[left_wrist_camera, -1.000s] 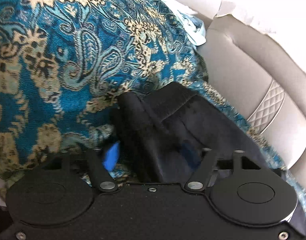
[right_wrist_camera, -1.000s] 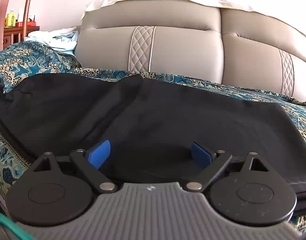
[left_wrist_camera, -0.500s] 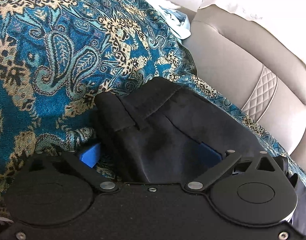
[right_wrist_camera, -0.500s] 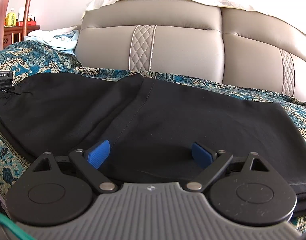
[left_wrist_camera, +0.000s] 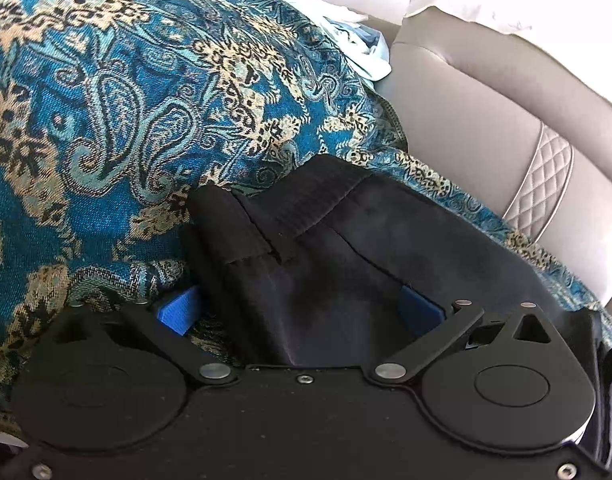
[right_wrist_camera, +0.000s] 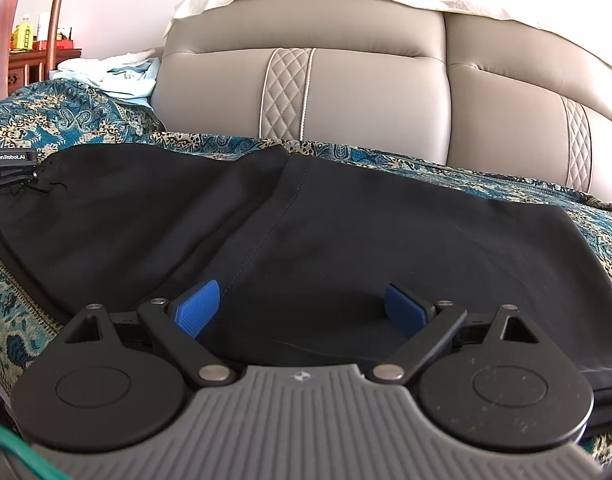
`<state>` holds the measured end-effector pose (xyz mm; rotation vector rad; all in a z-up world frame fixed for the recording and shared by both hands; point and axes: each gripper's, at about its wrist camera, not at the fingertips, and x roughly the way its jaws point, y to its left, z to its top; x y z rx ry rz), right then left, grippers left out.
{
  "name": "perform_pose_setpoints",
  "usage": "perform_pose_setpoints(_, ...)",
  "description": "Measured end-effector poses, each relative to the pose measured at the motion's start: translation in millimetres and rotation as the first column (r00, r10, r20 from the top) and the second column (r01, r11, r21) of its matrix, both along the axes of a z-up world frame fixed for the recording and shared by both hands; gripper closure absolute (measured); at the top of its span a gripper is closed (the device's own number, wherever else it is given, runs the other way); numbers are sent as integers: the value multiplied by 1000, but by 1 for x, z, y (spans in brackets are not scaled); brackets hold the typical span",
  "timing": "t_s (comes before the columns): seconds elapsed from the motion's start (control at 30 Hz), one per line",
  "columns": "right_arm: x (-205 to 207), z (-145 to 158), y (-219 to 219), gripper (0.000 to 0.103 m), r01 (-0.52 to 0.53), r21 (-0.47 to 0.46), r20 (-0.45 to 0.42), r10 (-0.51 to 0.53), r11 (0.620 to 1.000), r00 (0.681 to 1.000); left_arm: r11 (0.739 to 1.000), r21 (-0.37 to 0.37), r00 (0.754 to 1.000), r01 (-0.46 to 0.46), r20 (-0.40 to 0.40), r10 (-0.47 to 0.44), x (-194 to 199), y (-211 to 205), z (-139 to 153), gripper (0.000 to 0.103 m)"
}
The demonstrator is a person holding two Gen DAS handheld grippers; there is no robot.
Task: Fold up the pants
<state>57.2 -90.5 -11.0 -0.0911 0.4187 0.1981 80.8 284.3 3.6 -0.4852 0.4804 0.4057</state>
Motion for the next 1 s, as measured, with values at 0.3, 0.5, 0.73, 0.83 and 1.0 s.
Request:
perform_pose_setpoints(0.3, 0, 0, 0, 7, 1, -3, -2, -1, 1000, 1000, 1000, 13, 1000, 23, -2, -23, -2, -1, 0, 2)
perform_pose_setpoints(0.5, 0, -2, -3, 6, -29, -5, 4, 29, 1000, 1000, 999, 34, 999, 36, -19, -35, -2, -2, 0, 2)
perform_pose_setpoints(0.73, 8, 2, -9, 3, -122, -35, -7, 122, 992, 993, 996, 94, 998, -1, -69, 7, 5, -13, 4, 17)
perform_pose_setpoints(0.83, 17, 7, -16, 1, -184, -45, -49, 181, 982, 982, 996, 45, 995, -82, -59, 84, -1, -8, 11, 48)
perform_pose_setpoints(1.0, 21, 9, -17, 0, -232, -57, -63, 229, 971, 971, 994, 3, 991, -113, -77, 112, -6, 1, 25, 84)
